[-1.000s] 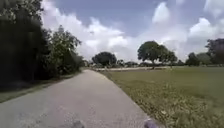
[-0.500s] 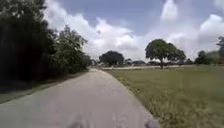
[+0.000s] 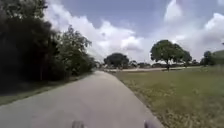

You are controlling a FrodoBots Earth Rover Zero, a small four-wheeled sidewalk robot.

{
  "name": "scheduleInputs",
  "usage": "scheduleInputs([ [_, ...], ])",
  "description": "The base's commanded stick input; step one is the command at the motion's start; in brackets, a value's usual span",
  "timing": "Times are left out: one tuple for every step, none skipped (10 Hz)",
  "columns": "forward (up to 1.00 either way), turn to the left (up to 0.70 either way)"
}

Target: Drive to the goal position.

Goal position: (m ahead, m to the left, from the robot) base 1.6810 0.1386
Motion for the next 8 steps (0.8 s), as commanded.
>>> scheduleInputs([
  [0.85, 0.0],
  [0.85, 0.0],
  [0.85, 0.0],
  [0.85, 0.0],
  [0.85, 0.0],
  [0.85, 0.0],
  [0.85, 0.0],
  [0.85, 0.0],
])
